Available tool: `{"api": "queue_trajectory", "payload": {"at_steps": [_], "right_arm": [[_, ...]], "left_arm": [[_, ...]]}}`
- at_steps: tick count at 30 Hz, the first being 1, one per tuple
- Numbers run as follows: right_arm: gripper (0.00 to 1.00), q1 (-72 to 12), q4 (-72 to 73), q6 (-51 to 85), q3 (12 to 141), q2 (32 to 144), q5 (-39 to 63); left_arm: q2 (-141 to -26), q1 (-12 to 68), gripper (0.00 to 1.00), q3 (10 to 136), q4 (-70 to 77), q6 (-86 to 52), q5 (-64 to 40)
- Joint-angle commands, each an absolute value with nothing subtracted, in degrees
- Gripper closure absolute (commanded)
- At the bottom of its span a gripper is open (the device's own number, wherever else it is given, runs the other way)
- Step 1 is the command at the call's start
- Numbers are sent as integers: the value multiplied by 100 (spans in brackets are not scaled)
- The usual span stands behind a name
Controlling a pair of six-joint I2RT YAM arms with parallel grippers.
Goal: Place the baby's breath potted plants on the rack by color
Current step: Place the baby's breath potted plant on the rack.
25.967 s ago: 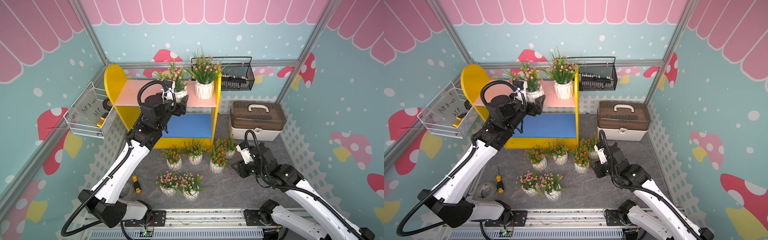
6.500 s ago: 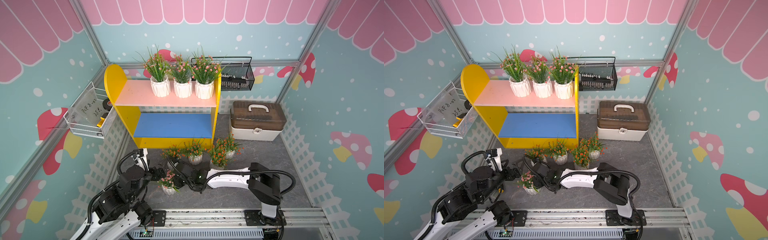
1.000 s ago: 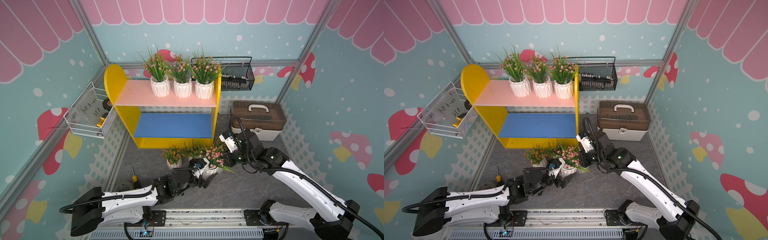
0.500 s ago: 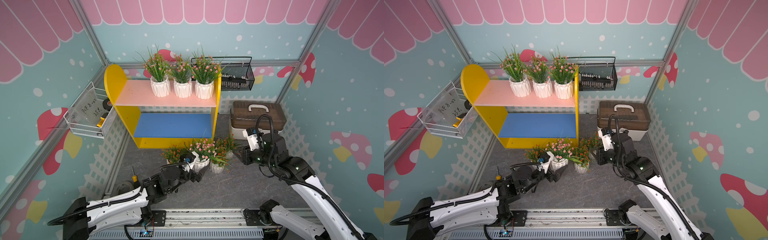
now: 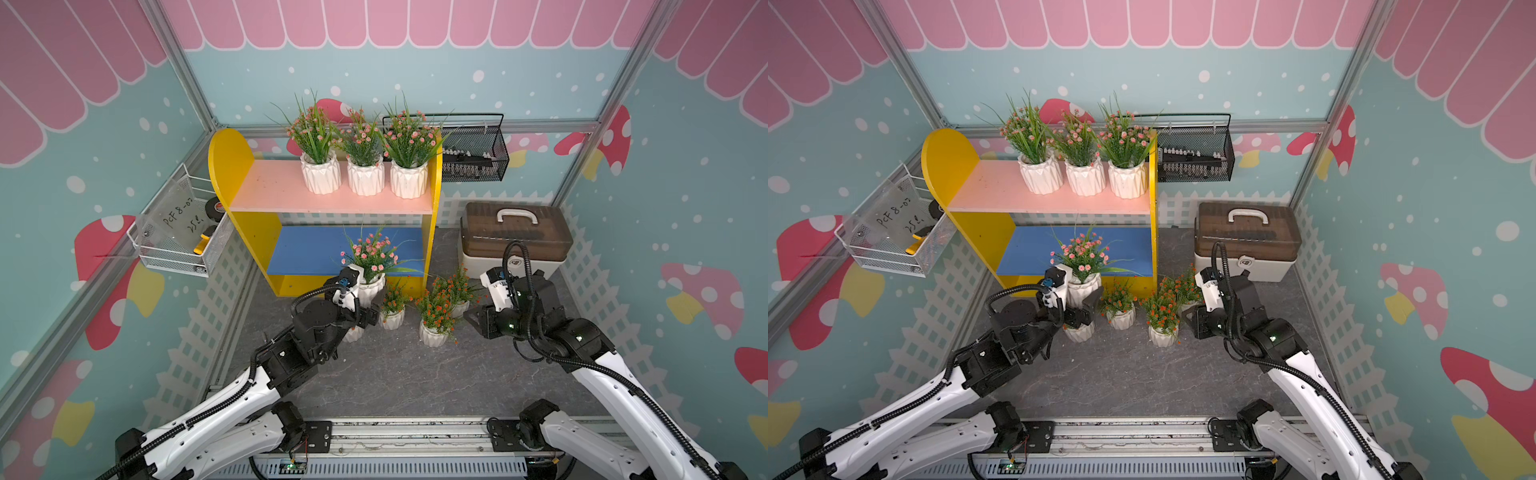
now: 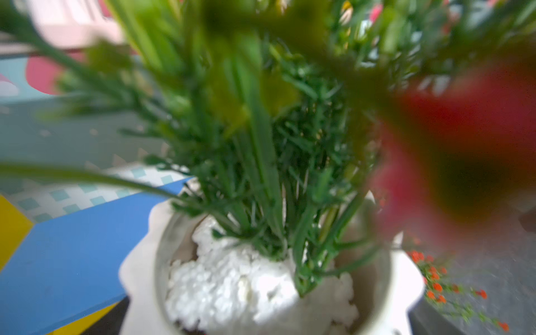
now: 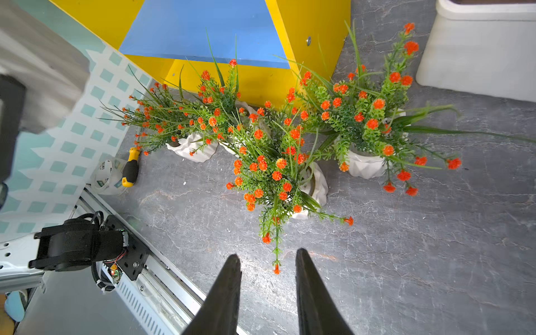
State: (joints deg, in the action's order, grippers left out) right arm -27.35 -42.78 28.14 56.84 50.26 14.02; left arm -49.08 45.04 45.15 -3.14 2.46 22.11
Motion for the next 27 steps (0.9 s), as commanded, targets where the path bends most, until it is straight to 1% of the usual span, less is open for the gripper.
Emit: {"api": "queue_trajectory", "payload": {"at_steps": [1,10,15,19,27], "right_arm": [[69,-2699,-4172,2839,5601,4891,1459],[68,-2664,-4216,2787,5560,4806,1512],[69,-2652,-4272,2752,5520,4723,1503],[68,-2645,-4346,2726,5495,4621,1489],[68,-2630,-4476,2681,5474,4435,1462]], "left_arm": [[-4958,4181,20,5162,-546,465,2207],[-5254,3134,20,6392,-1156,413,1954],[-5435,2706,20,6904,-1268,317,1863],[-5638,2375,20,7244,-1352,260,1601],[-6062,1306,20,7982,-1546,28,1132]]}}
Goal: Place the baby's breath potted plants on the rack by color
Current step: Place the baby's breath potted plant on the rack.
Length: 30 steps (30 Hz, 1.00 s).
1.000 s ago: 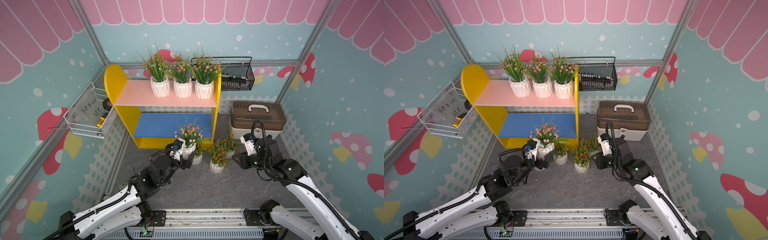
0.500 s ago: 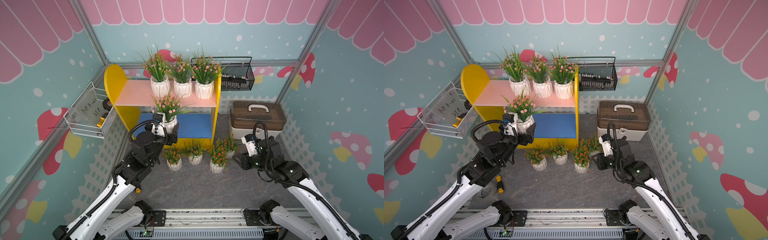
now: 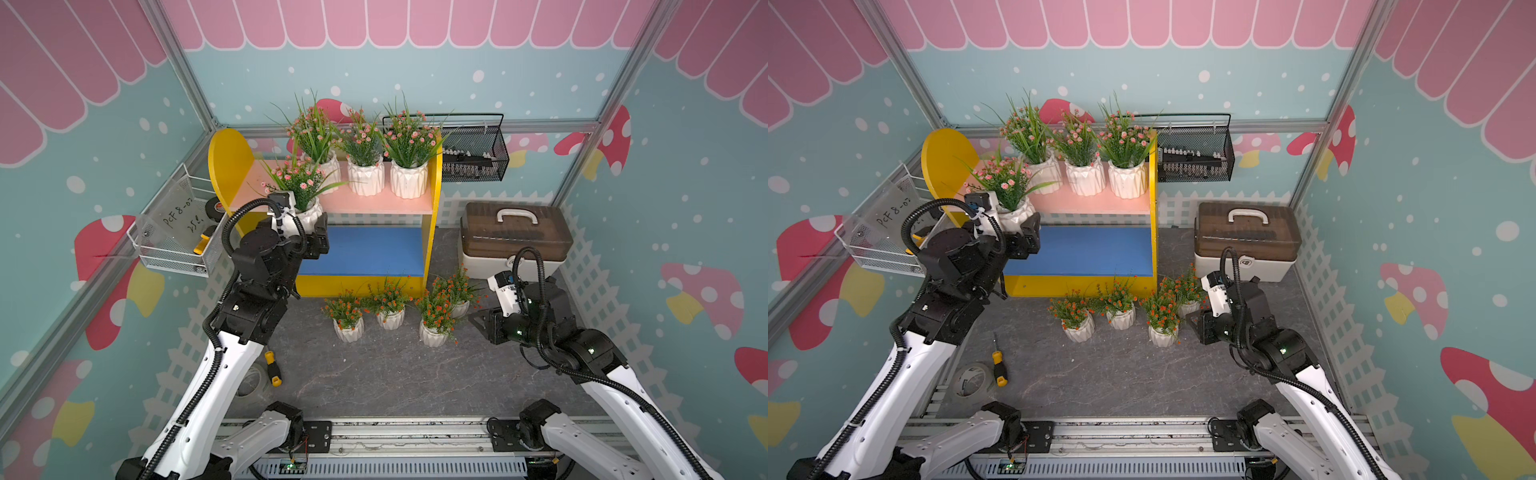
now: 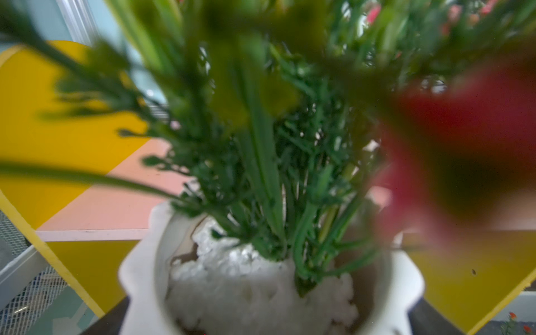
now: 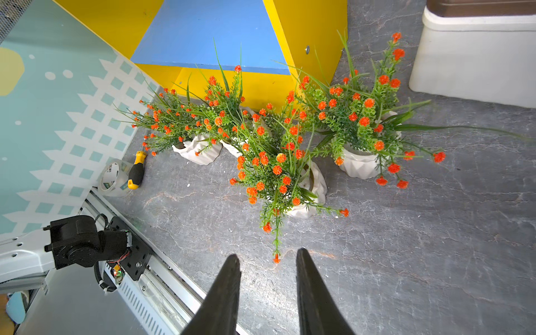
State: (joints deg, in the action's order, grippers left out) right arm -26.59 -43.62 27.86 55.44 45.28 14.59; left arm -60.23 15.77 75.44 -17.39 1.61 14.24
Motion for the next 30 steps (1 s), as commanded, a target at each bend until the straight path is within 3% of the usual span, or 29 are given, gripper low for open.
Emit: {"api": "queue_trajectory", "payload": {"at_steps": [1,11,30], "right_arm": [[68,-2624,-4482,2672,5461,4433,1467],[68,-2614,-4642,2597,5482,4404,1407],[68,-2610,-4969,2690,5567,4071,1069]], "left_arm": [[-6115,1196,20,8050,-1563,-8,1051],[-6798,329,20,8711,-1426,-210,502],[-7972,-366,19,9508,-694,-158,-10]]}}
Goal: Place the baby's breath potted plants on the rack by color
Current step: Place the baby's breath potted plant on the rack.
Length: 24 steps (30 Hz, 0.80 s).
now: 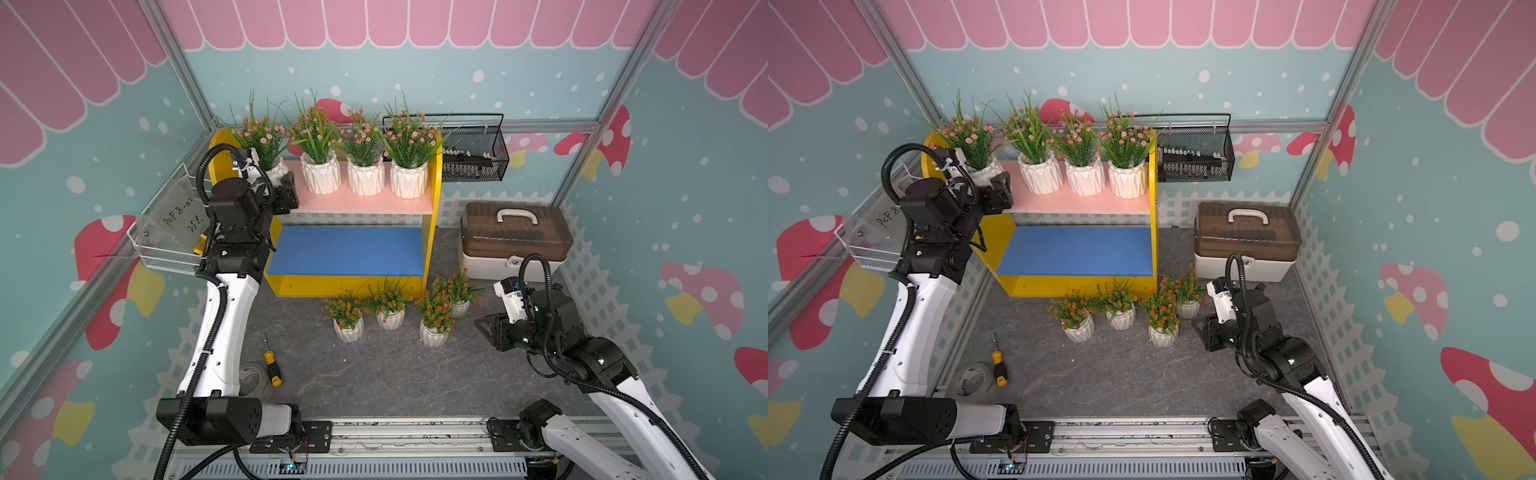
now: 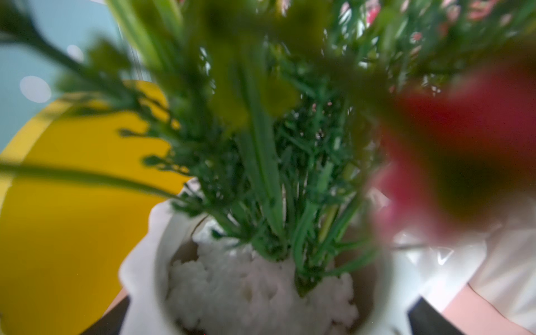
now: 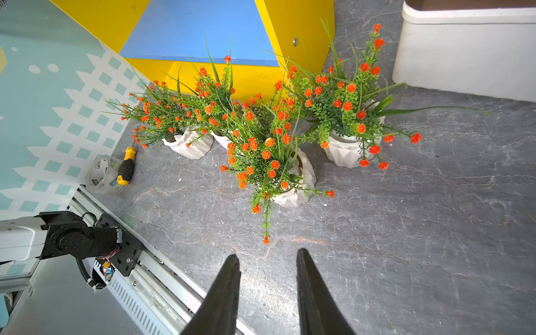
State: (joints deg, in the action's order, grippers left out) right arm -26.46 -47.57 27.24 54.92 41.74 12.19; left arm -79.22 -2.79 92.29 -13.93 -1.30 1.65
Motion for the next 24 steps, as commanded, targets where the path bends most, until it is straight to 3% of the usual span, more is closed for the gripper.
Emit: {"api": "queue_trajectory", "payload": {"at_steps": [1,24], "right_arm": [[68,-2610,-4991,2689,5572,4054,1050],[67,-2610,-4918,2743,5414,4085,962]], "left_arm": [[-8028,-388,19,9516,-649,-158,-38],[-8681,-547,17,9677,-343,195,-117]]}}
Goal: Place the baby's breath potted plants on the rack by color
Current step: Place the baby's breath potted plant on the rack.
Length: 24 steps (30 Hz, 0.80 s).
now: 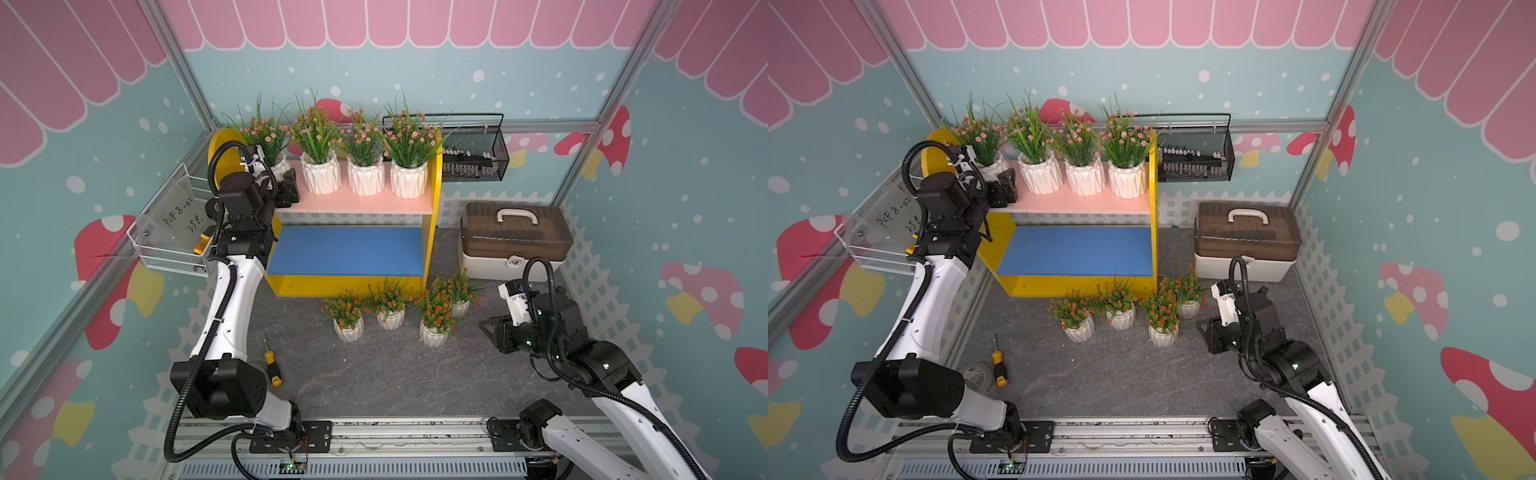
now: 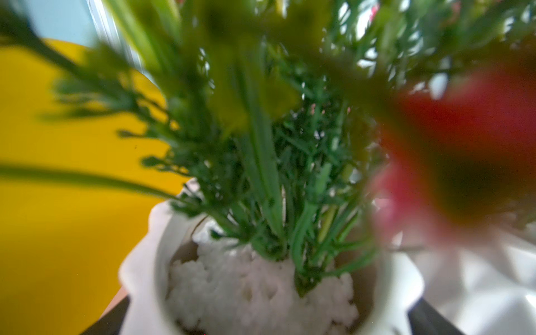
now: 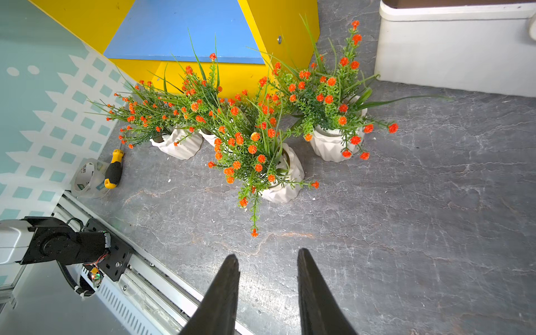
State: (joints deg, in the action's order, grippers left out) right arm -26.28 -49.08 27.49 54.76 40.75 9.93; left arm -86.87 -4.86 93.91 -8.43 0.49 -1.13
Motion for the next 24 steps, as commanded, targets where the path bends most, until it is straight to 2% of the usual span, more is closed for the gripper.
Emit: {"api": "queue_trajectory", "payload": {"at_steps": [1,4,11,24], "right_arm": [[67,-2610,-4913,2742,5417,4086,958],[67,-2610,-4913,2733,5430,4100,947],[67,-2610,-4887,2716,5423,4118,976],[67,-2609,-4860,2716,5337,4017,1010]], "left_arm": [[-8692,-549,17,9677,-343,202,-84],[-8719,-571,15,9677,-367,211,-66],[-8841,-585,1,9820,-583,237,-168],[-8454,-588,1,9932,-1055,211,-139]]}}
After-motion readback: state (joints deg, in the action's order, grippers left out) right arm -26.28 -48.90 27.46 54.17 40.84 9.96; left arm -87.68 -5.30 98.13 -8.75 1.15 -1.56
